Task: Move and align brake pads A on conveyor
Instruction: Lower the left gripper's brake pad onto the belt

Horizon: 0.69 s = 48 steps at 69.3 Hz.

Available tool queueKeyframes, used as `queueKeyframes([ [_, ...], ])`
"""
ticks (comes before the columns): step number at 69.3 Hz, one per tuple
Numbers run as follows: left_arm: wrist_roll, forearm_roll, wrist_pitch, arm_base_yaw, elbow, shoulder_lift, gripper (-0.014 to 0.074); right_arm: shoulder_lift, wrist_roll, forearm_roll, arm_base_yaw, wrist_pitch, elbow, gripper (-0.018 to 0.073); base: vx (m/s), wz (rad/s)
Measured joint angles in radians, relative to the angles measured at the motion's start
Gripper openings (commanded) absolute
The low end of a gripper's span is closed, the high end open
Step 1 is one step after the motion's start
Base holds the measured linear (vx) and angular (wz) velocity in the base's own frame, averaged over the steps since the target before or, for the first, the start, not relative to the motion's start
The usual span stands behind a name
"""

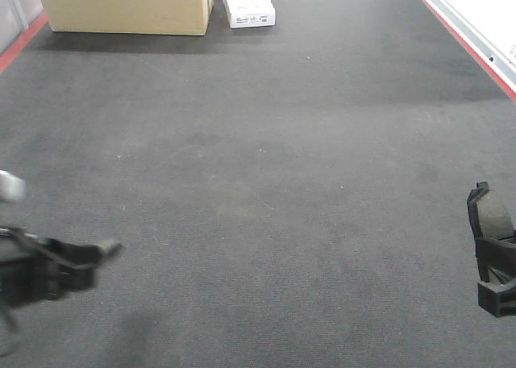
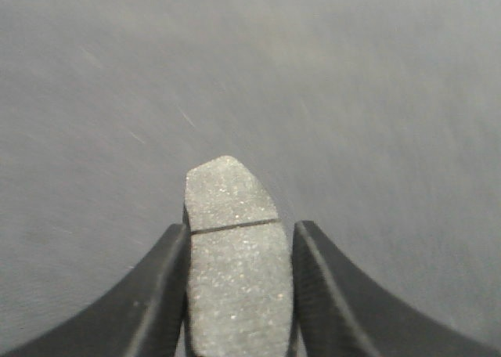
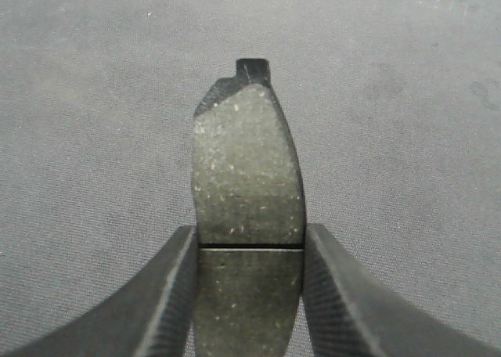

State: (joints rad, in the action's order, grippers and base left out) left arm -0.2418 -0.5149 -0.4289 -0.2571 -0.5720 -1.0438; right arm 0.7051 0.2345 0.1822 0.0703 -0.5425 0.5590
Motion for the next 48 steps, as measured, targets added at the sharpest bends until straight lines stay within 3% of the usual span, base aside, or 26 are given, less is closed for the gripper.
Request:
queueKeyframes([
  [13,0.009,-0.003,0.019,-0.038,-0.076,-0.178,0.015,0.0,0.0,0.0,0.0,0.0,0.0,0.0083,0.0,0.0],
  [29,0.011,-0.004,0.233,-0.038,-0.118,-0.302,0.015,0.0,0.0,0.0,0.0,0.0,0.0,0.0083,0.0,0.0],
  [48,0.017,-0.009,0.294,-0.038,-0.126,-0.449,0.015,0.0,0.0,0.0,0.0,0.0,0.0,0.0083,0.0,0.0],
])
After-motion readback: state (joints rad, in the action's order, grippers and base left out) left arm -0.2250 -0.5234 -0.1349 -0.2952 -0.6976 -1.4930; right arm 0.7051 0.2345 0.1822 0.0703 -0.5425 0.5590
